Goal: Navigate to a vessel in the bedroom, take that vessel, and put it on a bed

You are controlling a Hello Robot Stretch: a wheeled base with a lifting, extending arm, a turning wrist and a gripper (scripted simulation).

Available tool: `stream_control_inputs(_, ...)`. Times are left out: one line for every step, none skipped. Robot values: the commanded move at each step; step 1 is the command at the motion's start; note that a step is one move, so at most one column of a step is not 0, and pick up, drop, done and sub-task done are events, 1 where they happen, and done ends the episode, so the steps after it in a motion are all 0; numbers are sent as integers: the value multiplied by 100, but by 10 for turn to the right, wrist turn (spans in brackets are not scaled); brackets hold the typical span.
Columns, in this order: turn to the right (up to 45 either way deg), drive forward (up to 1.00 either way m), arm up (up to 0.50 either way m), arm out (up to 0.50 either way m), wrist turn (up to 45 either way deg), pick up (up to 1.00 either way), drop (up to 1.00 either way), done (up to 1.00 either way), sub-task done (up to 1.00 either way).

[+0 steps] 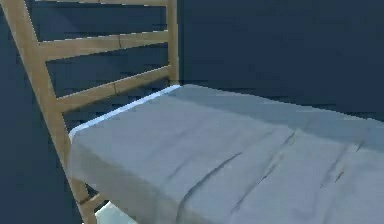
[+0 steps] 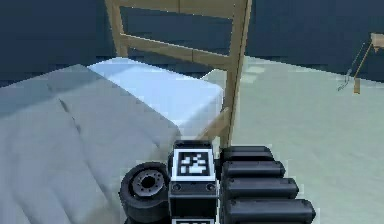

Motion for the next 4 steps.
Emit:
stream_control_inputs(450,0,0,0,0,0,0,0,0)
stream_control_inputs(330,0,0,0,0,0,0,0,0)
stream_control_inputs(-450,0,0,0,0,0,0,0,0)
stream_control_inputs(-450,0,0,0,0,0,0,0,0)
